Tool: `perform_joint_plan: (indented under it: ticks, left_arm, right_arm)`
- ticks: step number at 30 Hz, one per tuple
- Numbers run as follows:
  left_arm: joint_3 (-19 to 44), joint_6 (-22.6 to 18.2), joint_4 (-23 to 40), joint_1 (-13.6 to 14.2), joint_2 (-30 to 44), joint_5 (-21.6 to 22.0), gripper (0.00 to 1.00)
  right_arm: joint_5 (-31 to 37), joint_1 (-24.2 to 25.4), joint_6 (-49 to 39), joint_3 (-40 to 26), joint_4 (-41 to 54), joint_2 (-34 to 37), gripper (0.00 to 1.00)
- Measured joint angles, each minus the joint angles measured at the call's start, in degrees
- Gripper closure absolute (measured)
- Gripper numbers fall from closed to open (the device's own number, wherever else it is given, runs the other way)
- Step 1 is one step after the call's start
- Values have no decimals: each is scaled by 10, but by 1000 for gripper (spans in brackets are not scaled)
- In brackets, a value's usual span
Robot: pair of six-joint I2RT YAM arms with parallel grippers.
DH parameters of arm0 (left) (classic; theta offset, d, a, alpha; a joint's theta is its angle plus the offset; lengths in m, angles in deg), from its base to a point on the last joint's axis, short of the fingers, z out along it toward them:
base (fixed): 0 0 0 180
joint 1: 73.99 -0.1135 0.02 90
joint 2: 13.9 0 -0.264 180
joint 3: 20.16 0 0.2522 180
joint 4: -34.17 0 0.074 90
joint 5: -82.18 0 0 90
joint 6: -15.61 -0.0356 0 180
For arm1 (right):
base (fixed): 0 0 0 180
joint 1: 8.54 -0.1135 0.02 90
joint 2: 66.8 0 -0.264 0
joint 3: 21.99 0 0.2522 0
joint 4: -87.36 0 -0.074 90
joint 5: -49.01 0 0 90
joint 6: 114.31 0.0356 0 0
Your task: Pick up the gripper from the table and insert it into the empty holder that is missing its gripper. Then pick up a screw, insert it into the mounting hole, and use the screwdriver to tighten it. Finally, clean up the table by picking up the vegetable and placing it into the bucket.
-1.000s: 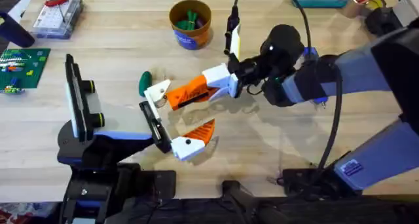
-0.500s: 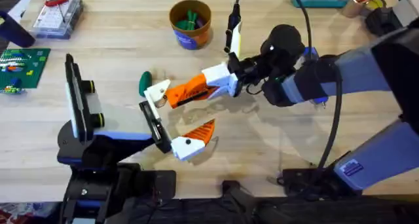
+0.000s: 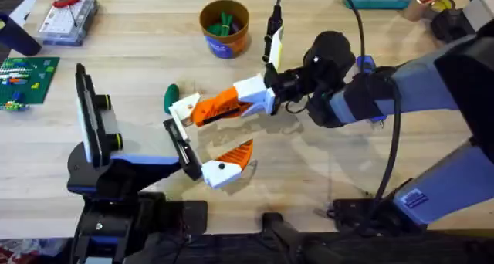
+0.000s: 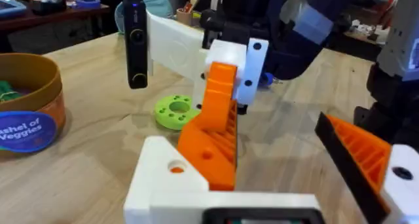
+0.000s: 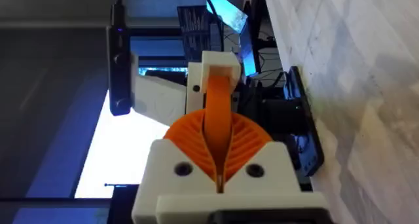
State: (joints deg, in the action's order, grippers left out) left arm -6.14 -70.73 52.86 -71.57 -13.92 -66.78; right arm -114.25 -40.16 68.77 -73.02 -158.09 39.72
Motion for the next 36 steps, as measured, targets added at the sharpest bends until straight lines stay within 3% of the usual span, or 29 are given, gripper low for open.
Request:
perform_joint_plan:
  ticks: [12,36]
  left_arm:
    - [0,11,2,0,0,-4,16]
    - [0,10,3,0,0,-12,16]
  right_arm:
    - [35,-22,-61,-7,52,0,985]
    - [12,-22,-129,-63,166,0,985]
